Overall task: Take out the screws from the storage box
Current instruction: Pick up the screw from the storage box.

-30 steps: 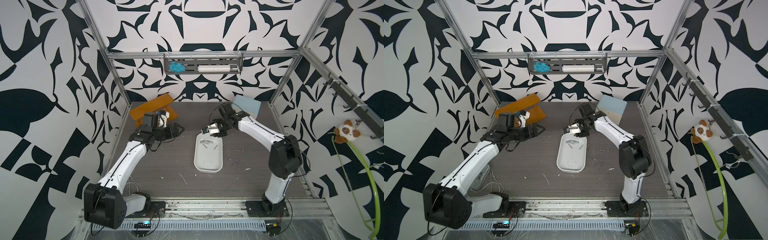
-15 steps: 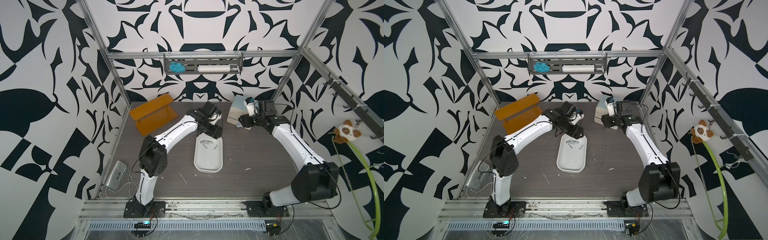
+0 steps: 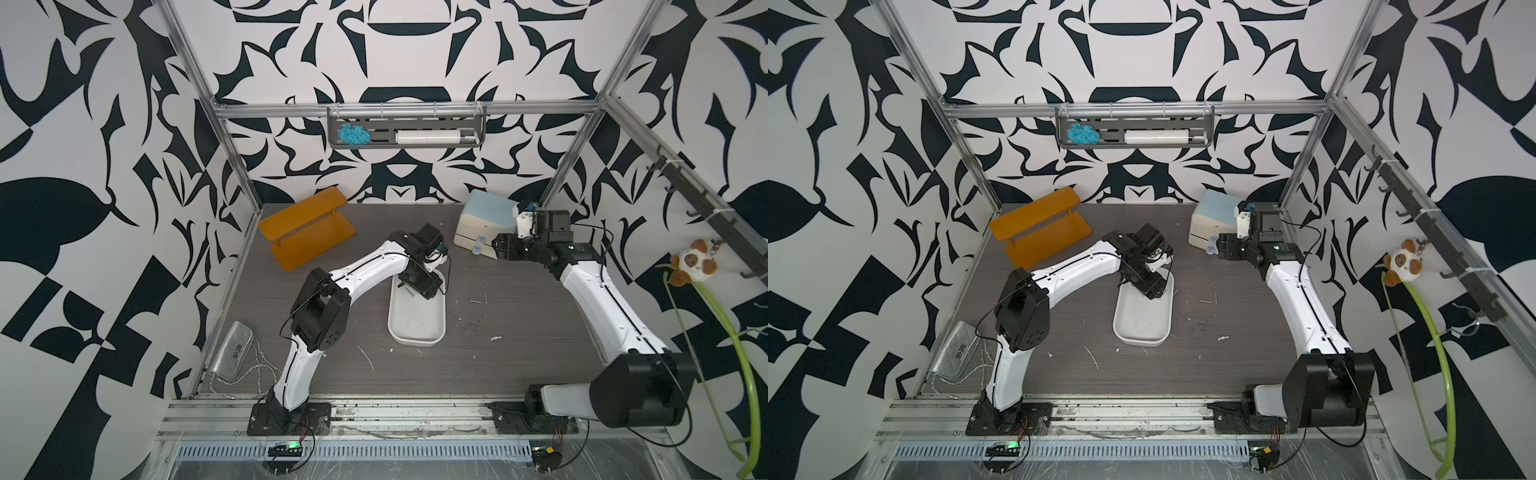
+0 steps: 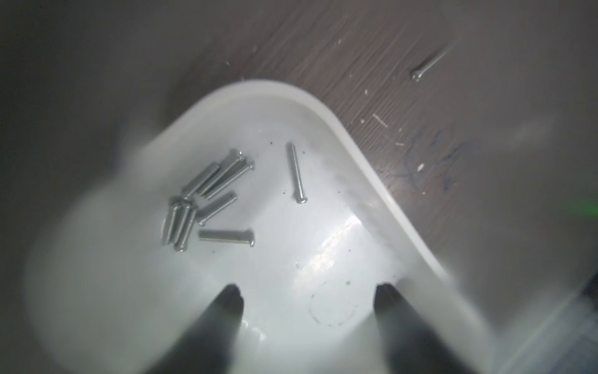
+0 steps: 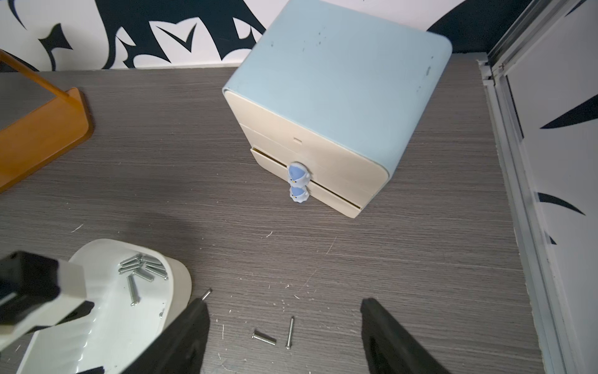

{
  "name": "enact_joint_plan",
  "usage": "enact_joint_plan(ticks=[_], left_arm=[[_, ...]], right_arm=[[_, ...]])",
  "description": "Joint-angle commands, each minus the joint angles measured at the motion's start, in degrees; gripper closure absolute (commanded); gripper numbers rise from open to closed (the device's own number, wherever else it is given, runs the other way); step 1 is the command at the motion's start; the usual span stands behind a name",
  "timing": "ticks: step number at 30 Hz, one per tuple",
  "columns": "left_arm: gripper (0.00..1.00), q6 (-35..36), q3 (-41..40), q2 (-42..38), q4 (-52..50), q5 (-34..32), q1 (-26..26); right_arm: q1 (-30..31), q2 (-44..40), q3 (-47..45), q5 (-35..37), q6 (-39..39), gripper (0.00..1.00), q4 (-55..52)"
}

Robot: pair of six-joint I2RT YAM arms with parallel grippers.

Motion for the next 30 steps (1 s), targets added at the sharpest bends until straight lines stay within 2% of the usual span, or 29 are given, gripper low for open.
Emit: enact_joint_plan(ticks=[1,4,9,14,21,30], left_arm=[[0.29,2.8,-1.0,-0.3,2.6,-0.9,-1.1],[0.34,3.3,-1.3,1.5,3.9,-0.5,-1.1],[0.35,3.1,-0.5,3.6,7.0,0.5,-1.1],[0.39,1.7,3.1,7.7,5.1,0.8,-1.1],[0.45,0.9,3.0,9.5,6.7,-0.7,-1.0],[0.5,0.5,7.3,13.5,5.6,-1.5,-1.1]], right_arm=[[0.0,0.5,0.4,0.0,0.8,0.22,0.2],[0.0,1.3,1.2,0.1,0.8,0.22,-0.2],[0.0,2.8,2.0,0.1,0.6,0.22,-1.1],[0.0,3.9,2.6,0.3,0.3,0.22,-2.2],[0.1,4.3,3.0,0.8,0.0,0.22,-2.8],[0.0,5.1,3.6,0.8,0.0,0.22,-3.4]])
